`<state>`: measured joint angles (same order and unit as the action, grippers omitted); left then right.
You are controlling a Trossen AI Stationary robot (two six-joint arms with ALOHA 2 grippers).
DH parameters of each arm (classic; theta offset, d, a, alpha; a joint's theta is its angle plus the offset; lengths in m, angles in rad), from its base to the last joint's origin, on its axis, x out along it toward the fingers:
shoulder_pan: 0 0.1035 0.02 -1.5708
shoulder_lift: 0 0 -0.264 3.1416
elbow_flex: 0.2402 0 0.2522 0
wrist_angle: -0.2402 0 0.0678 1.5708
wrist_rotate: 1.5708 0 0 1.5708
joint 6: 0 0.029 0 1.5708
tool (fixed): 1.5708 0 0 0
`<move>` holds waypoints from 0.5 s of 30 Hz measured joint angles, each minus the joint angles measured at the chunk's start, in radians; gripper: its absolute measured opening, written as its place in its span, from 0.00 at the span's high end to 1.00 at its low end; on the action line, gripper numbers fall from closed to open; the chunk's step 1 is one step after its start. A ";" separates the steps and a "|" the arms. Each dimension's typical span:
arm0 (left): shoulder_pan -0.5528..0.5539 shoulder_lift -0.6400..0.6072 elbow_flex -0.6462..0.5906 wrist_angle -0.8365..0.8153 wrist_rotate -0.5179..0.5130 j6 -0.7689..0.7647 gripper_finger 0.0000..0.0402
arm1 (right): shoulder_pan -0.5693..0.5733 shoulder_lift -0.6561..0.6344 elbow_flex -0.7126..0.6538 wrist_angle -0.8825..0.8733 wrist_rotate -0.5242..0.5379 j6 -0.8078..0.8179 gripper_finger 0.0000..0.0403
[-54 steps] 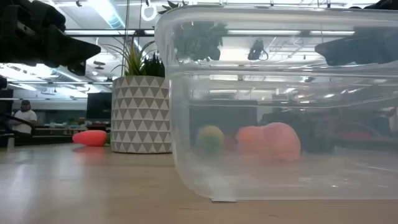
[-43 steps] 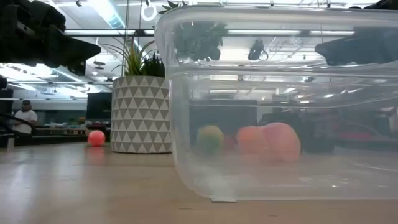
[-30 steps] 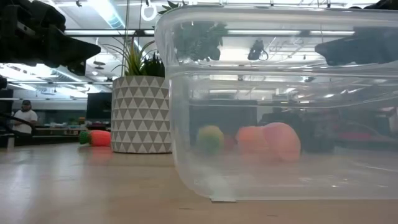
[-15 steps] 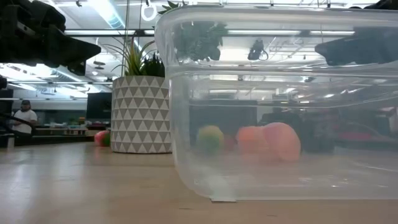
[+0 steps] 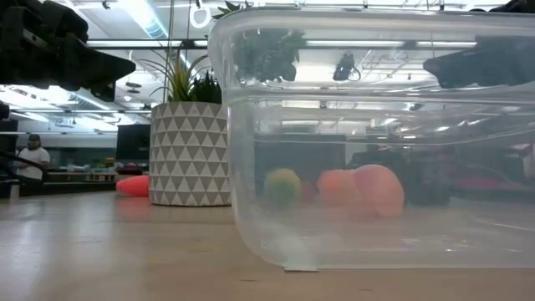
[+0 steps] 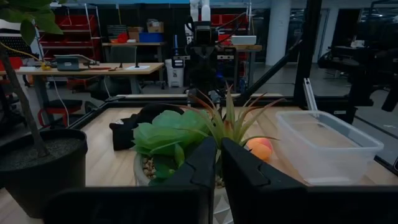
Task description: Pick and placing Produce into tupperware
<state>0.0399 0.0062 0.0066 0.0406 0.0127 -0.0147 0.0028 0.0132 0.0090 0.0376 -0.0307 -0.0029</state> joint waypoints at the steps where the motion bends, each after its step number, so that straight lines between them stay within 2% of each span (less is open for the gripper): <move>1: 0.000 0.000 0.000 0.000 0.000 0.000 0.91 | 0.000 0.000 0.000 0.000 0.000 0.000 0.95; 15: 0.000 0.000 0.000 0.000 0.000 0.000 0.94 | 0.000 0.000 0.000 0.000 0.000 0.000 0.95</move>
<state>0.0402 0.0062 0.0065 0.0408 0.0125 -0.0147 0.0029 0.0134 0.0090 0.0376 -0.0307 -0.0029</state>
